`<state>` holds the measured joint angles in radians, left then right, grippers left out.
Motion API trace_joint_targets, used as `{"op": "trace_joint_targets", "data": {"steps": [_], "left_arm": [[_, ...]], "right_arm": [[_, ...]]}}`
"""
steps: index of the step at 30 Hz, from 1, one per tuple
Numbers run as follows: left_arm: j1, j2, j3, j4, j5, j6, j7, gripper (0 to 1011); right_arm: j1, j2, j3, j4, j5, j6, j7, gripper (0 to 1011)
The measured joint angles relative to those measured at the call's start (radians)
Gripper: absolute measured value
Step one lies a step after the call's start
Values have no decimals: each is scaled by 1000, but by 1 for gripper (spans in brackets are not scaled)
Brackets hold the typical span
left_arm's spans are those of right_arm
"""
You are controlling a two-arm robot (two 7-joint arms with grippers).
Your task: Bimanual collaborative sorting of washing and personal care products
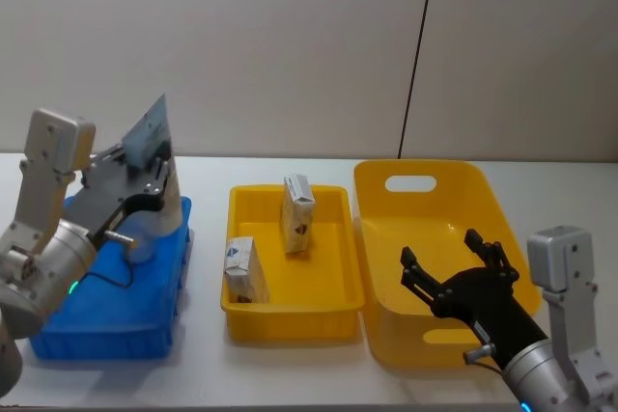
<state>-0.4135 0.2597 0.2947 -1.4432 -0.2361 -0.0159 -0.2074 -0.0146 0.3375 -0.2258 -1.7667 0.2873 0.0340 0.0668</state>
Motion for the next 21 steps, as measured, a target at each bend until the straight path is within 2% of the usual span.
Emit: {"op": "trace_joint_targets", "data": {"steps": [9, 21], "left_arm": [[-24, 23, 12, -46, -53, 7, -115, 218], [-68, 42, 41, -54, -137, 1, -278, 218]], "right_arm": [[0, 0, 0, 0, 0, 0, 0, 1002], [0, 0, 0, 0, 0, 0, 0, 1002]]}}
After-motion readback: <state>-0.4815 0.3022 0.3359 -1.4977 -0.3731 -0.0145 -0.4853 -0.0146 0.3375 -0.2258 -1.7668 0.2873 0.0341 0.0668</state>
